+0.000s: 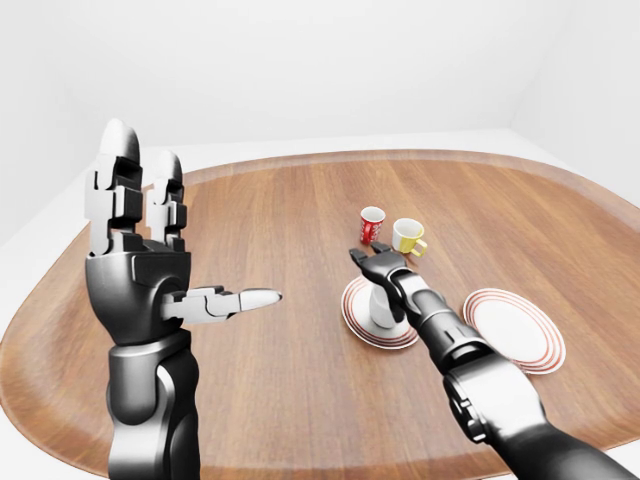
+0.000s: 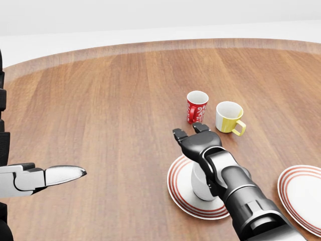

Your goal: Put the white mug on the left plate.

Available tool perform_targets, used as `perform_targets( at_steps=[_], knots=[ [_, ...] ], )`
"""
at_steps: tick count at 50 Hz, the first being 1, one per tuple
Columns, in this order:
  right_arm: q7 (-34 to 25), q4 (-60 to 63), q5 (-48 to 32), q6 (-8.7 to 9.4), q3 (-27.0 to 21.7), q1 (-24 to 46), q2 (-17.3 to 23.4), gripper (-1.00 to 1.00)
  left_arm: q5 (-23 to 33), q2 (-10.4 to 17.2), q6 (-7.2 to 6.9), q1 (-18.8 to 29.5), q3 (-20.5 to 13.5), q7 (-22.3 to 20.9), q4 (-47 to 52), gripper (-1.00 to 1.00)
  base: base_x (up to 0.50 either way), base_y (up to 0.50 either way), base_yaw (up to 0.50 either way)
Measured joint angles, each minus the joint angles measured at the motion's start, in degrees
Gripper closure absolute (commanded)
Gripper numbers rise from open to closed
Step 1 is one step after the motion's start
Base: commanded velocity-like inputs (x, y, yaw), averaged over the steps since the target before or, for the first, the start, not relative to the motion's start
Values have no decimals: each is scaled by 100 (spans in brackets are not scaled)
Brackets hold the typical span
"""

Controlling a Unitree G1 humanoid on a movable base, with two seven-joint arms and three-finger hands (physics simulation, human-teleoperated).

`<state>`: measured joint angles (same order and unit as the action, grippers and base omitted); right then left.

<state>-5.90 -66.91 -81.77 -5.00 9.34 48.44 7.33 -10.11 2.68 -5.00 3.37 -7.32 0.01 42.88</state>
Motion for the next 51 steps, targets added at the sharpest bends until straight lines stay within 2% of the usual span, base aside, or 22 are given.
perform_targets(
  at_steps=[7, 17, 19, 23, 26, 31, 36, 43, 51],
  knots=[
    [-574, 791, 331, 0, -159, -233, -23, -100, -7, 4, 0, 6, -6, 7, 12, -91, 0, 0, 0],
    [-1877, 2009, 2145, 23, -574, -402, -237, -100, -6, 5, 0, 5, -9, 9, 16, -91, 0, 0, 0],
    [-2097, 2236, 2654, 140, -656, -363, -287, -100, -5, 5, 0, 5, -9, 9, 13, -91, 0, 0, 0],
    [-2319, 2483, 3724, 555, -830, -166, -339, -100, -2, 5, 0, 4, -9, 9, 6, -91, 0, 0, 0],
    [-2293, 2489, 4635, 986, -1025, 91, -335, -100, -2, 6, 0, 8, -12, 10, -1, -91, 0, 0, 0],
    [-1995, 2201, 6189, 1000, -1335, 617, -198, -100, 2, 6, 0, 8, -10, 11, -8, -91, 0, 0, 0],
    [-1753, 2150, 7221, 1000, -1367, 823, -90, -100, 3, 7, 0, 10, -12, 13, -13, -91, 0, 0, 0],
    [-1546, 2429, 8027, 1000, -1339, 699, -51, -100, 1, 10, 0, 16, -22, 16, -25, -91, 0, 0, 0],
    [-1313, 3121, 8554, 1000, -1355, 171, -51, -100, 7, 14, 0, 17, -27, 17, -41, -91, 0, 0, 0]
  ],
)
